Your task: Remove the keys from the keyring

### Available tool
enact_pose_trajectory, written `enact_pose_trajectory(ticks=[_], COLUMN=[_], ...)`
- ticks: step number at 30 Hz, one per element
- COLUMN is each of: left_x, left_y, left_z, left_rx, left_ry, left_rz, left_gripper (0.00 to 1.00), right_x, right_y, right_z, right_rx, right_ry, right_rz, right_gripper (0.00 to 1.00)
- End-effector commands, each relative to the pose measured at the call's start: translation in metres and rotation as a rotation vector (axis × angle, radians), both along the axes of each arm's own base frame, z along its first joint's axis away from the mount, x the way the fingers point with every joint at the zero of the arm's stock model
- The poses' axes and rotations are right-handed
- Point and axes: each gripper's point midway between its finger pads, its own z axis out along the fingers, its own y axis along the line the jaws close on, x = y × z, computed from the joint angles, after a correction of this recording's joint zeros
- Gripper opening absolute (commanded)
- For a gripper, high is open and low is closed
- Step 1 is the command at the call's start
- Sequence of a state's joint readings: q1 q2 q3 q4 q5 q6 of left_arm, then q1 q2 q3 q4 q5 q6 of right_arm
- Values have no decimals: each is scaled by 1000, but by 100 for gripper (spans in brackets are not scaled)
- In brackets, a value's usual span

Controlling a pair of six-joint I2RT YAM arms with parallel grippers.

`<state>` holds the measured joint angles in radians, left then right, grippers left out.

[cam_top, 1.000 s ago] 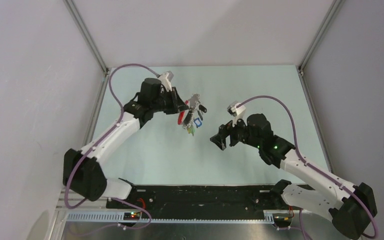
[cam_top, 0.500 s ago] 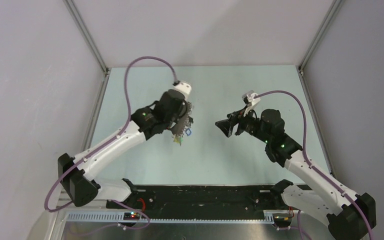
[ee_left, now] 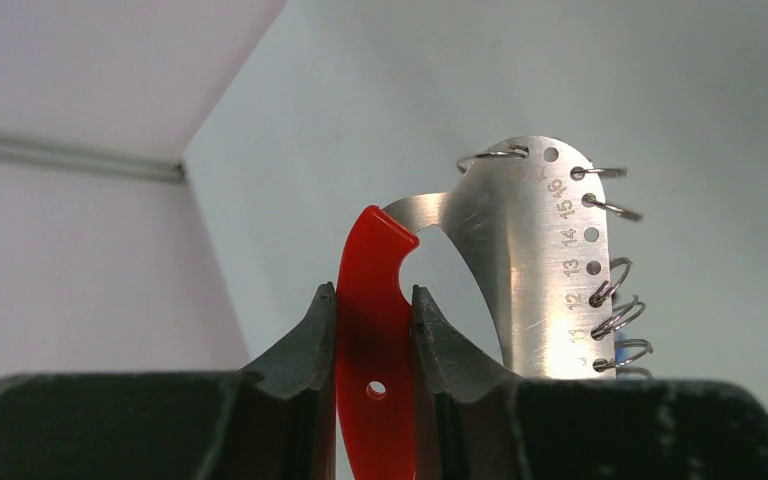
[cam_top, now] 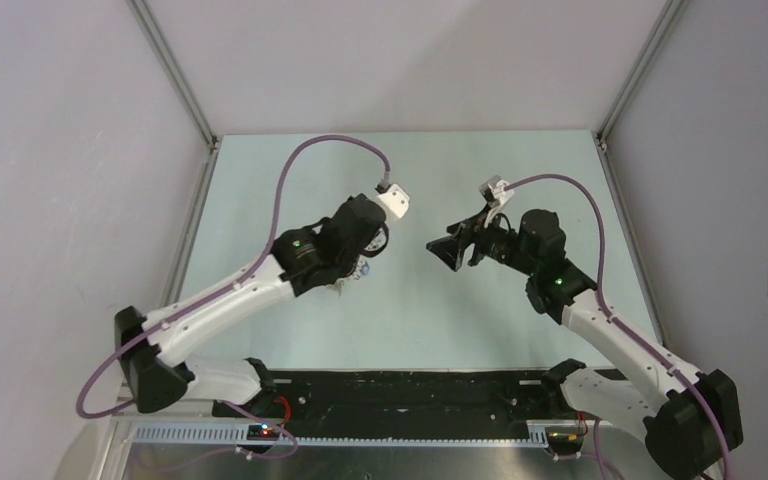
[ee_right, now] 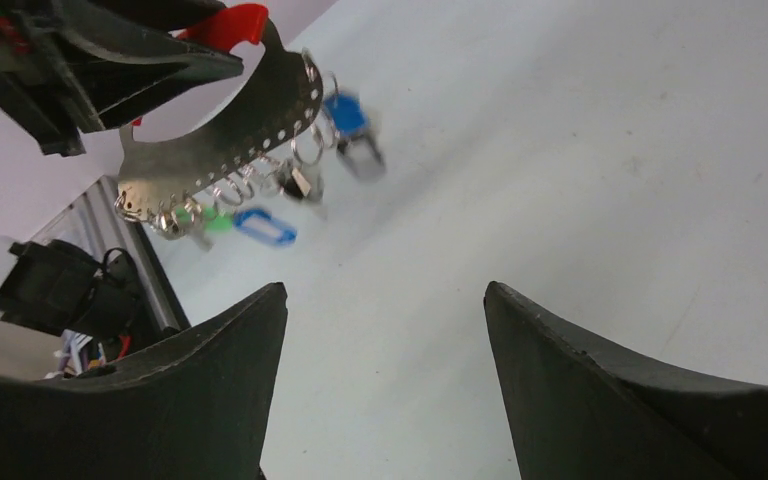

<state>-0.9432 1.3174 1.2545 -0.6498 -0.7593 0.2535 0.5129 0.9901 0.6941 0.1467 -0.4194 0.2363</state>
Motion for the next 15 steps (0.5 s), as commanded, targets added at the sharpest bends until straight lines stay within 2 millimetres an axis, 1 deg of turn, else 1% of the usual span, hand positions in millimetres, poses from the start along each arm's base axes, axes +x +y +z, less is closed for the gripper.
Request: enact_pose_trajectory(ticks=[1,2,3,4,5,6,7,8,9,10,12,15], left_x=[-22,-26,-26,-28,-29,-31,-31,-33,-37,-38,-43,-48], left_y=[-40,-48,-51,-55,-58,-63,-65,-69,-74,-76,-81,-85], left_z=[35,32,29,28,25,25,23,22,21,21,21,22], left_rx=[-248,-259,-260,-262,-260,-266,-266,-271,-280,-285,-297,-301], left_ry=[-11,11,21,34,45,57,64,77,91,95,109,120], left_rz=[-270,-313,-325,-350,-364,-388,-398,-420,-447,-460,-498,-538], left_gripper=[0,0,0,0,0,0,0,0,0,0,0,0], right_x=[-8,-8,-10,-8,-9,-11,-10,-10,-10,-11,-13,-18], right_y=[5,5,4,5,6,10,12,16,19,22,26,32], right_z=[39,42,50,49,58,55,64,60,67,65,72,74], right_rx=[108,119,144,148,161,156,156,150,155,156,171,181], right_ry=[-84,-80,-82,-69,-73,-53,-55,-27,-27,-10,-10,8], right_rz=[120,134,161,171,202,241,259,290,308,340,383,445], right_gripper=[77,77,76,76,76,76,76,76,75,75,75,74])
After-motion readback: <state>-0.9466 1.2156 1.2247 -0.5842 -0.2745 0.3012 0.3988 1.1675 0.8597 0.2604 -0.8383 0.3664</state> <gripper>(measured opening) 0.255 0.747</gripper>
